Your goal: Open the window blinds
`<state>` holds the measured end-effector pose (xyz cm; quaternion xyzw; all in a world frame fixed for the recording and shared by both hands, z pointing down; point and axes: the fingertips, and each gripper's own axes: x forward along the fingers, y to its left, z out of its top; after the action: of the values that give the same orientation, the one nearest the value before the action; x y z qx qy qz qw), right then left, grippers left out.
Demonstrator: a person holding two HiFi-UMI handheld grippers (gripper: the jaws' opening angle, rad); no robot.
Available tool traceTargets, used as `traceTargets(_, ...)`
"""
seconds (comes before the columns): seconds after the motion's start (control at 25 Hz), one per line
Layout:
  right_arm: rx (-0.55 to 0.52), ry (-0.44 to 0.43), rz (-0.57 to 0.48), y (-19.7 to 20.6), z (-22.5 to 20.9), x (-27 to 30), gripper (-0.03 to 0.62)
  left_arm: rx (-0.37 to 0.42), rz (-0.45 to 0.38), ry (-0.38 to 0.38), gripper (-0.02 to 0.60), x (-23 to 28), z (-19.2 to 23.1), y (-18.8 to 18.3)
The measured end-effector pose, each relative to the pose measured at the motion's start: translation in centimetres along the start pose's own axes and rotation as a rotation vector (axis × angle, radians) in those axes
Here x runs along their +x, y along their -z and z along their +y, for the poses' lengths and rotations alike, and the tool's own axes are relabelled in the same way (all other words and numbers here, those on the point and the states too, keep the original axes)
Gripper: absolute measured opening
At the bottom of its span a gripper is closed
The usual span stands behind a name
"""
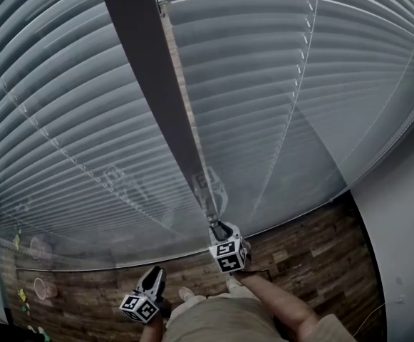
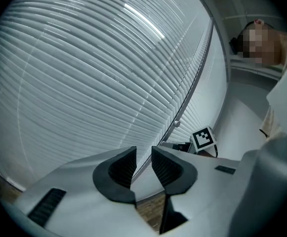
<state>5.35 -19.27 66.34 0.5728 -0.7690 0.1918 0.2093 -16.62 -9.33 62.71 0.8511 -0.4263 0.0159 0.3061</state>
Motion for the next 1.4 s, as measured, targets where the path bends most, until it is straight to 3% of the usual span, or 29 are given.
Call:
traceTargets(0.16,-0.411,0.179,0.045,0.3,0.3,0.0,0.130,-0.001,0.003,0.008,0.106,0.1,-0.2,0.2)
traceTargets(0.24,-0.480,0.203,0.063,0.5,0.3,0.1,0.130,-0.001,0.002,0.010,0.107,0.1,-0.3,0.2)
traceTargets(0.32,-0.457,0.172,0.066,0.6,0.3,0.2,0.130,-0.003,0.001,0.010,0.106,-0.1,-0.3,0.2)
traceTargets(0.44,-0.244,0.014,0.036,0.7,0.6,0.1,0.137,-0.009,0.000,0.007,0.106,-0.3,-0.3,0.2)
traceTargets(0.52,-0.017,-0.113,-0.001,1.0,0.8,-0.2,0.228,-0.015,-0.002,0.000,0.106,-0.6,-0.4,0.1)
traceTargets(0.64,0.383,-0.257,-0.070,1.5,0.2,-1.0,0.236,-0.017,-0.005,-0.002,0.106,-1.4,-0.2,0.6)
traceTargets(0.8,1.034,-0.493,-0.145,2.2,-1.6,-1.3,0.233,-0.016,-0.011,-0.002,0.106,-1.6,0.1,2.0)
traceTargets(0.92,1.357,-0.641,-0.136,3.0,-1.5,0.1,0.174,-0.018,-0.012,-0.008,0.106,-1.4,0.5,2.2)
traceTargets(1.0,1.437,-0.687,-0.144,2.8,-1.2,0.5,0.135,-0.016,-0.012,-0.009,0.106,-1.5,0.6,1.7)
traceTargets(1.2,1.520,-0.746,-0.207,1.9,-1.3,0.6,0.135,-0.015,-0.016,-0.009,0.106,-1.8,0.2,1.2)
traceTargets(1.4,1.420,-0.697,-0.170,2.0,-1.1,1.1,0.130,-0.023,-0.014,-0.026,0.106,-1.9,0.2,1.0)
